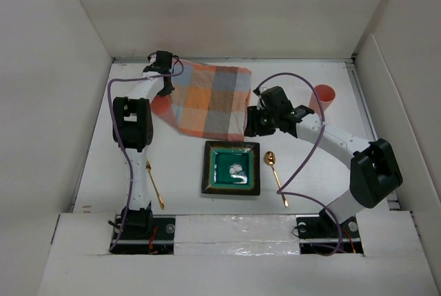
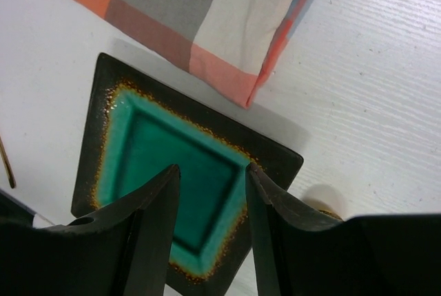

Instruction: Set the dinner table for one person

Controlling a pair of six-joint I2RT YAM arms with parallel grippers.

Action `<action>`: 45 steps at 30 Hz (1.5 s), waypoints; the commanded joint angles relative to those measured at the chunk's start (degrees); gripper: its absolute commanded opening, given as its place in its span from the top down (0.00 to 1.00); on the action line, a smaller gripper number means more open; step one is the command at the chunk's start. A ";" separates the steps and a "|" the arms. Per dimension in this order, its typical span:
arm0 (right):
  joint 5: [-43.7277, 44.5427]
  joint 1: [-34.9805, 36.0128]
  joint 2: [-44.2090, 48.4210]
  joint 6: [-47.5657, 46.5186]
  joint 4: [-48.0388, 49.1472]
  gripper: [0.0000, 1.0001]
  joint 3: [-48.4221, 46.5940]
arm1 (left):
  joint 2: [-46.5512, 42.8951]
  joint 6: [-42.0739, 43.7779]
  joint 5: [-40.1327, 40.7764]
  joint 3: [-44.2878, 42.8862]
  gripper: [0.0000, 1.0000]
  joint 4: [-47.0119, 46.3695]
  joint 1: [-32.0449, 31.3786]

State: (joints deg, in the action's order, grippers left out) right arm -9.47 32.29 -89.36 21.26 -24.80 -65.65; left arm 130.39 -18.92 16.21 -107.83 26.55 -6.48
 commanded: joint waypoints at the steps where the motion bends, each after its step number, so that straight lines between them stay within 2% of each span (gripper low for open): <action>1: 0.25 -0.48 1.21 -0.07 2.38 0.50 0.96 | -1.80 -0.15 2.51 -1.86 1.00 1.14 0.59; 10: 1.82 -2.15 -2.74 2.03 3.96 0.44 1.14 | -12.59 -3.14 2.87 4.90 1.00 -1.67 0.59; 17: 0.60 -2.15 -11.00 3.44 7.12 0.40 -3.52 | -20.43 -6.13 1.37 14.21 1.00 -4.04 0.59; 23: -0.64 -1.00 -16.27 4.84 10.11 0.36 -4.58 | -22.80 -7.45 1.90 19.05 1.00 -4.48 0.59; 28: 0.51 -1.53 -19.00 6.43 12.31 0.38 -4.05 | -24.65 -7.19 2.25 20.82 1.00 -4.49 0.59; 32: 0.33 -1.01 -21.02 7.40 12.93 0.47 -4.75 | -25.62 -7.10 2.51 21.08 1.00 -4.22 0.59; 35: 1.13 -1.00 -21.03 8.18 13.98 0.69 -4.84 | -26.06 -6.92 2.69 21.17 1.00 -4.05 0.59; 36: 0.86 -1.00 -20.85 8.27 14.51 0.81 -4.67 | -26.32 -6.92 2.78 21.17 1.00 -4.05 0.59; 39: -0.45 -2.84 -19.37 8.72 15.65 1.00 -5.36 | -27.11 -6.57 3.39 21.00 1.00 -3.78 0.59; 45: -3.18 -6.98 -12.17 8.01 14.43 1.00 -12.39 | -30.01 -6.83 2.17 15.22 1.00 -2.73 0.59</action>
State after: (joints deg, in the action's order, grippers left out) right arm -11.25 27.49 -109.03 29.41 -12.93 -71.77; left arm 105.21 -25.54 18.22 -87.53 23.40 -6.26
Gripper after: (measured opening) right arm 0.012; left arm 0.007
